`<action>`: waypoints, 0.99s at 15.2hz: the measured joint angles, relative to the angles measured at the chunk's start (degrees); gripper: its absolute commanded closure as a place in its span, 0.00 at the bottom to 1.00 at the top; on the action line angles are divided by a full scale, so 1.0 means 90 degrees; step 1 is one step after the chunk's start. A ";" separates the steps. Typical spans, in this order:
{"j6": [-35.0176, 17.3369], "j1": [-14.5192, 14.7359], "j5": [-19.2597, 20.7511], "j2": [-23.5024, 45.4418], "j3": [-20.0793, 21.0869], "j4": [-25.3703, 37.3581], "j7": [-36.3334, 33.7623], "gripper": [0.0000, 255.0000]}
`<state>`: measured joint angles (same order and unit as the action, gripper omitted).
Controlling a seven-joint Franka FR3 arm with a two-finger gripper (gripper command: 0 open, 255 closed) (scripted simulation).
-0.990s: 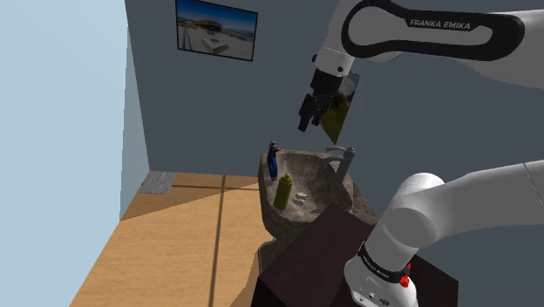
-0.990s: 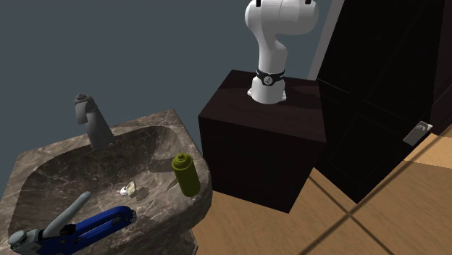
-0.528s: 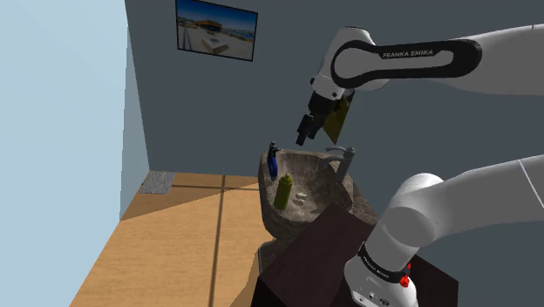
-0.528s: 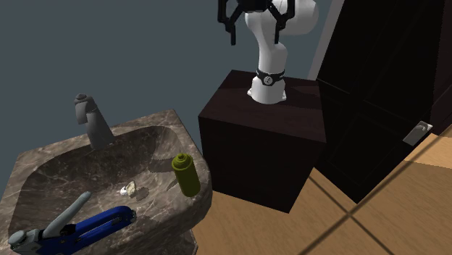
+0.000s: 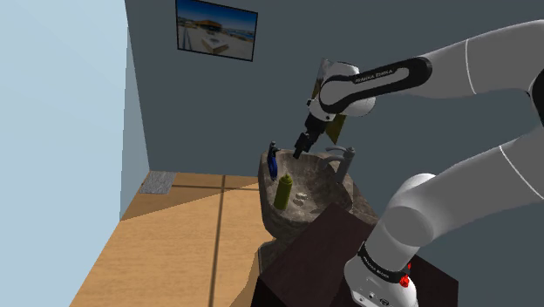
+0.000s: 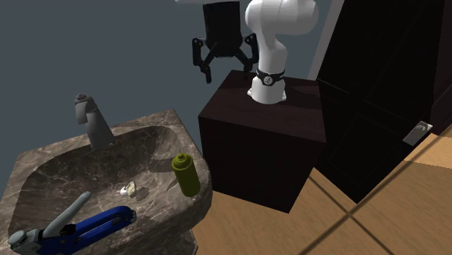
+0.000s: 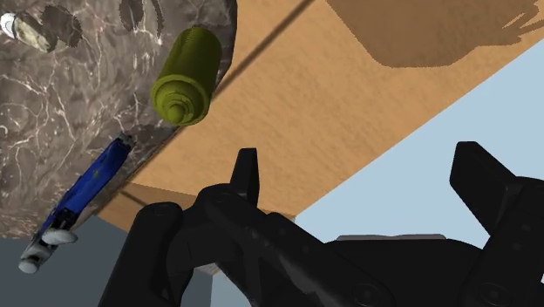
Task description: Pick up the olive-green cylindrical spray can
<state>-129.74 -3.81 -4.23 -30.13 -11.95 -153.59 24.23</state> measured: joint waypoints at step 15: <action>-0.2457 0.0714 -0.3819 0.4097 -0.1497 0.1054 0.4589 0.00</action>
<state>-151.86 2.62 -38.60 6.75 -25.42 -144.10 65.53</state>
